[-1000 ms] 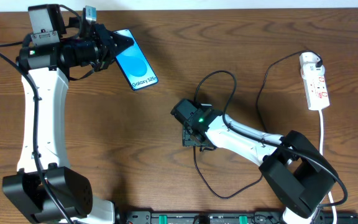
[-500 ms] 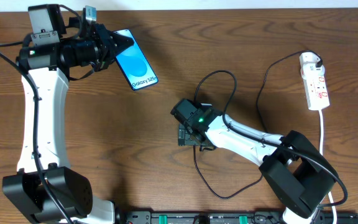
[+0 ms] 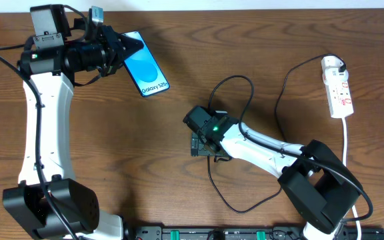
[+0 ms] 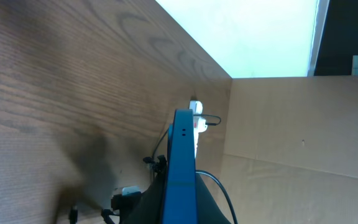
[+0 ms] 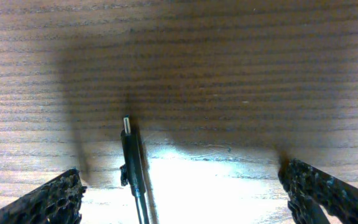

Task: Plug charger to phone and switch on socket

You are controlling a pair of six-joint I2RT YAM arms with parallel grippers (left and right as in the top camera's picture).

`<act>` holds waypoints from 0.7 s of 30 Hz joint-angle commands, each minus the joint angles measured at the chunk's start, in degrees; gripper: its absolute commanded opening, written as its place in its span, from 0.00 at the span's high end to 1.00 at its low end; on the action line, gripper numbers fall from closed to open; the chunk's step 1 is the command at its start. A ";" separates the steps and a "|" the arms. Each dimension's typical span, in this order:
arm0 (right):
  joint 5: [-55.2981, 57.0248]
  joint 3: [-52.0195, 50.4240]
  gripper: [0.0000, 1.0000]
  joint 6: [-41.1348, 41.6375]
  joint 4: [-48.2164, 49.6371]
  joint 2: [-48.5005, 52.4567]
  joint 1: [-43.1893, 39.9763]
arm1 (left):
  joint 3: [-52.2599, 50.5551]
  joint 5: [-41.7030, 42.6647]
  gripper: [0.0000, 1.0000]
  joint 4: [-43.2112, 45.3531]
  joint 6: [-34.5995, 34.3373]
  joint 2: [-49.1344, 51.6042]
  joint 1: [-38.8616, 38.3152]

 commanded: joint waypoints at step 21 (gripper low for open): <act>-0.46 0.31 0.01 1.01 0.33 1.07 0.33 | 0.59 2.47 0.93 0.00 0.57 -0.63 0.13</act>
